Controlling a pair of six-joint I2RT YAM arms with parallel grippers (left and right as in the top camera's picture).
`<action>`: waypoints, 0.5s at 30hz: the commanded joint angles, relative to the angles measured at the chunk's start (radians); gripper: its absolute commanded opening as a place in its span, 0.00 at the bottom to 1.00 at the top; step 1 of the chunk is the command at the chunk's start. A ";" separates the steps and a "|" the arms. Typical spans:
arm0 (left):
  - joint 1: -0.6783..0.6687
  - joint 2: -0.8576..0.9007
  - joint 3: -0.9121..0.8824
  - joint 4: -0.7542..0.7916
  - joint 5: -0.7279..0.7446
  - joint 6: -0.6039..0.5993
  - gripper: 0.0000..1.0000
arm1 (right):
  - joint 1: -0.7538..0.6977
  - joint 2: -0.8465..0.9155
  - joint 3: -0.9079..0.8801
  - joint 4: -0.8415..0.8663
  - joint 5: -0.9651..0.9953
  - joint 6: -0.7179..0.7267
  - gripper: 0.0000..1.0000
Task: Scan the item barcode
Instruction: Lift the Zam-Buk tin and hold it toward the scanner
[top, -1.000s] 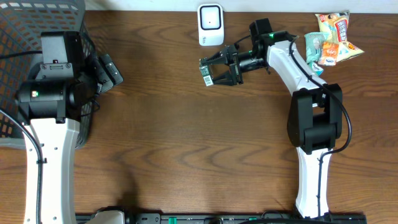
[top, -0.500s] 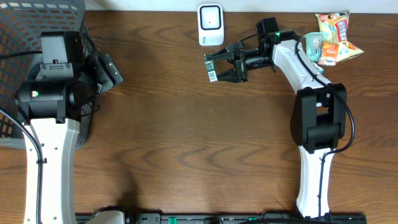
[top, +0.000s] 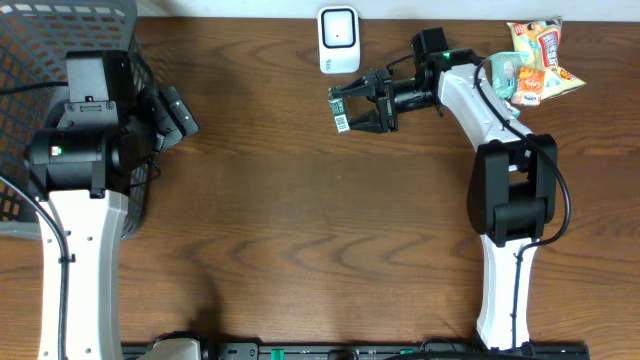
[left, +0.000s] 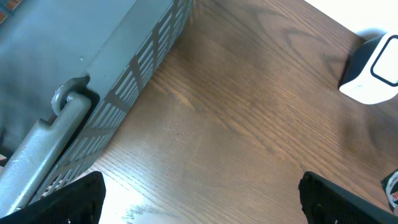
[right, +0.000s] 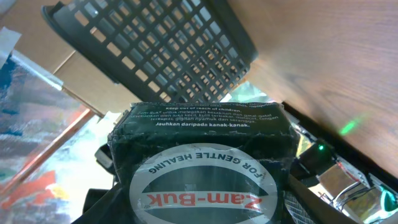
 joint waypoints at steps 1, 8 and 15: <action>0.004 -0.006 0.000 -0.002 -0.005 -0.009 0.98 | -0.002 -0.042 -0.005 0.016 0.010 0.002 0.49; 0.004 -0.006 0.000 -0.002 -0.005 -0.009 0.98 | -0.002 -0.042 -0.005 0.021 0.009 0.003 0.48; 0.004 -0.006 0.000 -0.002 -0.005 -0.009 0.98 | 0.004 -0.042 -0.005 0.037 0.083 0.011 0.48</action>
